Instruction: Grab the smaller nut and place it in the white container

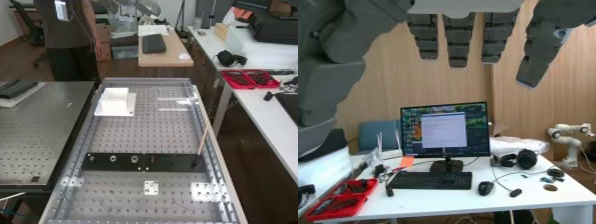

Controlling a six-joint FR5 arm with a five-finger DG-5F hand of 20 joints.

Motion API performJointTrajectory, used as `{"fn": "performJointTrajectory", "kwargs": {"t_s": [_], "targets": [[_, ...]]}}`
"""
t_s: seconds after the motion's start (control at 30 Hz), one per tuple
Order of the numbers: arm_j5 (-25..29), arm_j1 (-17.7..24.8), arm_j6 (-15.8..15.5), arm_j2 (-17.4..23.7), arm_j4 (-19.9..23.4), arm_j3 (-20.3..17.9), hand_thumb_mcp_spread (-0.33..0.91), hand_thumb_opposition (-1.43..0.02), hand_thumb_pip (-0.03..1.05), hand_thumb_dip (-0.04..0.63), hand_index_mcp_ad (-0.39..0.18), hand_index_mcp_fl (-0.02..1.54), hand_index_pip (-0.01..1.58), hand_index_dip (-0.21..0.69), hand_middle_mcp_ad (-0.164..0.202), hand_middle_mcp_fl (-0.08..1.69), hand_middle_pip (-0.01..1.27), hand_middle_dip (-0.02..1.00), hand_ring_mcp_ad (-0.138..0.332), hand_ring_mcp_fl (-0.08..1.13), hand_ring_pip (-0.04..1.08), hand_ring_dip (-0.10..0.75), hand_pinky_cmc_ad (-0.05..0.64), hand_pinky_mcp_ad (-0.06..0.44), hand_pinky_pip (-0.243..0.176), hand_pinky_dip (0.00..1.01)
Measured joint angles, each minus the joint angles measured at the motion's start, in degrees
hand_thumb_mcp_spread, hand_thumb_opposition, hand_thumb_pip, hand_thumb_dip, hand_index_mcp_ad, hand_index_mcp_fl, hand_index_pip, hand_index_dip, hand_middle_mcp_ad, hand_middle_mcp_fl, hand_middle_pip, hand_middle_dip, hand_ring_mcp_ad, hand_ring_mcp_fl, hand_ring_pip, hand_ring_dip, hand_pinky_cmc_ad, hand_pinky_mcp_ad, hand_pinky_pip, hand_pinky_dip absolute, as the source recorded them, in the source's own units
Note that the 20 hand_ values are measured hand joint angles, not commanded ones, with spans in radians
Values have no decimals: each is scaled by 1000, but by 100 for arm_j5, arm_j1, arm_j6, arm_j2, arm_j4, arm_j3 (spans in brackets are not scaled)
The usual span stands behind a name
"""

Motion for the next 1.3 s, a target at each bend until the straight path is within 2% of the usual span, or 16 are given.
{"fn": "performJointTrajectory", "kwargs": {"t_s": [0.47,0.57,0.8,1.3], "targets": [[-46,-70,-29,120,237,-332,222,-714,396,30,-38,24,87,223,84,9,140,286,154,0,89,124,475,361,-106,443],[-45,-99,1,138,236,-405,222,-714,398,30,-37,24,87,223,86,5,140,286,173,0,89,124,478,363,-106,443],[-37,-164,24,227,275,-571,220,-724,400,30,-37,24,87,225,86,9,140,286,173,0,89,124,478,363,-106,445],[-118,-218,-44,276,236,-651,211,-724,400,30,-37,24,87,225,87,9,140,286,173,0,89,124,478,363,-110,452]]}}
